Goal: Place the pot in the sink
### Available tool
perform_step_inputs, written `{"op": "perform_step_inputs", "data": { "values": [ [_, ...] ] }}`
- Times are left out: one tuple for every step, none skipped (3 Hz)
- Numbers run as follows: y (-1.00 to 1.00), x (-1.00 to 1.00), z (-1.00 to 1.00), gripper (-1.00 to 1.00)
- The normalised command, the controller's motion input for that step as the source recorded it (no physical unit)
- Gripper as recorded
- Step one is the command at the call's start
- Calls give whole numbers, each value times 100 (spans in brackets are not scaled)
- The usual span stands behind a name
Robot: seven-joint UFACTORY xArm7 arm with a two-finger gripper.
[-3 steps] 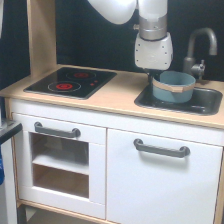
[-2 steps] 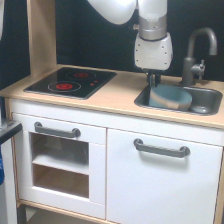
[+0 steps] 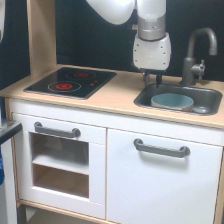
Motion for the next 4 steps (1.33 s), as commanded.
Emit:
{"op": "perform_step_inputs", "data": {
  "values": [
    [-9,-20,55,100],
    [-9,-26,54,100],
    [-10,-29,55,100],
    [-9,-31,56,100]
  ]
}}
